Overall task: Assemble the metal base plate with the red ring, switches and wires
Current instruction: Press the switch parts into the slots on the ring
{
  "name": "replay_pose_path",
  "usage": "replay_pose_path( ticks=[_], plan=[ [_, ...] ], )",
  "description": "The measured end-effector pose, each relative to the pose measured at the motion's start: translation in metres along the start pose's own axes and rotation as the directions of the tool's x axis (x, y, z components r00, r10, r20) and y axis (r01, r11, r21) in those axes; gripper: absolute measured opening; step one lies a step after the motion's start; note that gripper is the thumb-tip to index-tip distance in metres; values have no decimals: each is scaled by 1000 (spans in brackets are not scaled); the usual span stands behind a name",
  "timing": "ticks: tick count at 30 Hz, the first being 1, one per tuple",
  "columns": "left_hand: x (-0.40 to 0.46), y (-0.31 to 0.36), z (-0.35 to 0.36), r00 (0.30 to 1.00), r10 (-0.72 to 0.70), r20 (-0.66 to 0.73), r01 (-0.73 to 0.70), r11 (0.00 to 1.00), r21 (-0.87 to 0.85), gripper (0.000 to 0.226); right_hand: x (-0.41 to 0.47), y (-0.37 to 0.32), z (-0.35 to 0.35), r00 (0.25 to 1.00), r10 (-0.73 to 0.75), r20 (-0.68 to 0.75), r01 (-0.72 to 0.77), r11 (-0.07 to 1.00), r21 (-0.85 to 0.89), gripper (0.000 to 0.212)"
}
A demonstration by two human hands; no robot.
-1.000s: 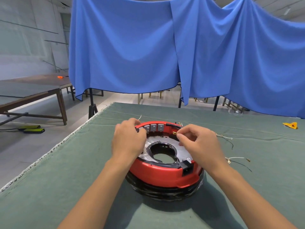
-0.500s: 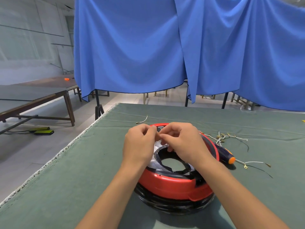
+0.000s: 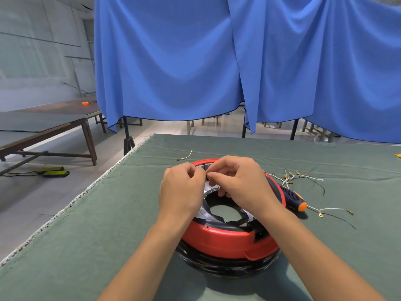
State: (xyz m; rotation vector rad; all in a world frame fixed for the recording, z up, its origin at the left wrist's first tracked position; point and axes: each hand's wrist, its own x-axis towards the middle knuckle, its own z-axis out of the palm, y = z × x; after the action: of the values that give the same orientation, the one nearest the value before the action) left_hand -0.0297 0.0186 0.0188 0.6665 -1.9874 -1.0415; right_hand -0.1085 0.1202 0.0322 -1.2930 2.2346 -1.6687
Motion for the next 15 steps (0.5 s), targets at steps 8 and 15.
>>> replay_pose_path(
  ticks=[8,15],
  plan=[
    [-1,2,-1,1000,-5,14,7,989,-150,26,0,-1,-3,996,88,32,-92,980,175,12],
    [-1,2,-2,999,2,37,5,982,-188,25,0,0,-4,996,83,-7,-82,988,129,14]
  ],
)
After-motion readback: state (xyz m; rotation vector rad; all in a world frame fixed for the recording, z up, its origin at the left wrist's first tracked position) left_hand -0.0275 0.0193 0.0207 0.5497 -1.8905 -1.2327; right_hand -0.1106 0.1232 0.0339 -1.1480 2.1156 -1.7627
